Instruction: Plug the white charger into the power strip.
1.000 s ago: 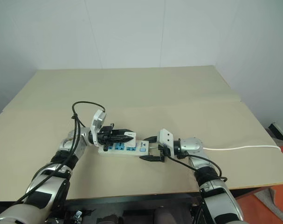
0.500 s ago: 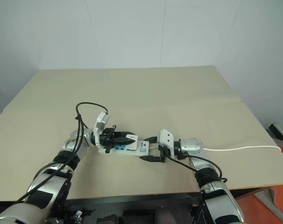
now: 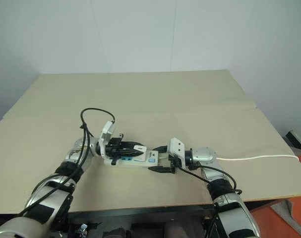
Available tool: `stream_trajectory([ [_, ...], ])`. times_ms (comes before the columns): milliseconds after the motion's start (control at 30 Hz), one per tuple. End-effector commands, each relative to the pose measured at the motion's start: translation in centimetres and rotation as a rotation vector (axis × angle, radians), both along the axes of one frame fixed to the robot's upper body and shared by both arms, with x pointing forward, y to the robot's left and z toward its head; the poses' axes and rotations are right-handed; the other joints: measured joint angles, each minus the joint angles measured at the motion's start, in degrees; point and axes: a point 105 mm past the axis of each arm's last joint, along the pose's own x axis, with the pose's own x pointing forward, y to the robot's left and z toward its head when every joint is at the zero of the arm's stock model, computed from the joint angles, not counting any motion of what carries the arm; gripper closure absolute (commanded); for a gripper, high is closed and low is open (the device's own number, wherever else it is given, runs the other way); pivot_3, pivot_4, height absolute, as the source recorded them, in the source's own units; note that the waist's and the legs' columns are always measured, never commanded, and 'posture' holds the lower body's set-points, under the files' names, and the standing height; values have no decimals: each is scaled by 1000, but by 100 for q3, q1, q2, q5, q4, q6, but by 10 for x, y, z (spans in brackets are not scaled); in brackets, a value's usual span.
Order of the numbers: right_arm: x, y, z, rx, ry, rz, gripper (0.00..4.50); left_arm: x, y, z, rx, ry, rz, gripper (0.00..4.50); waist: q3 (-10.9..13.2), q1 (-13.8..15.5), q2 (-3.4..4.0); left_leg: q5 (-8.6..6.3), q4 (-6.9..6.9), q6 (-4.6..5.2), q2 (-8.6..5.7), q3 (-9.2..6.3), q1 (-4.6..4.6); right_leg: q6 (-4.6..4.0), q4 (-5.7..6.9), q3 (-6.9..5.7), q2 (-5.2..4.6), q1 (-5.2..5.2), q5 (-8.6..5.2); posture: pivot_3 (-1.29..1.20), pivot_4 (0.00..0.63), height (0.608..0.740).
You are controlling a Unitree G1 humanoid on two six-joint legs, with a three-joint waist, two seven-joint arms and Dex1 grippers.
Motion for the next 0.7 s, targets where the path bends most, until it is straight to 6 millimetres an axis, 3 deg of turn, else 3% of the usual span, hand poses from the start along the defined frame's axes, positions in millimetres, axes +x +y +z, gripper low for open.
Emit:
stream_trajectory([
  [33, -11, -2, -14, -40, 53, 43, 1105, -4, 11, -11, 37, -12, 12, 3495, 0, -1, 0, 0, 0, 0, 0, 1, 0, 0, 0, 1, -1, 0, 0, 0, 150, 740],
  [700, -14, -4, -11, -38, 29, 49, 1105, -14, 21, -44, 142, -17, 23, 3495, -4, 26, 0, 0, -2, 0, 0, 0, 2, 33, -10, 0, 0, 7, -20, 0, 150, 740],
])
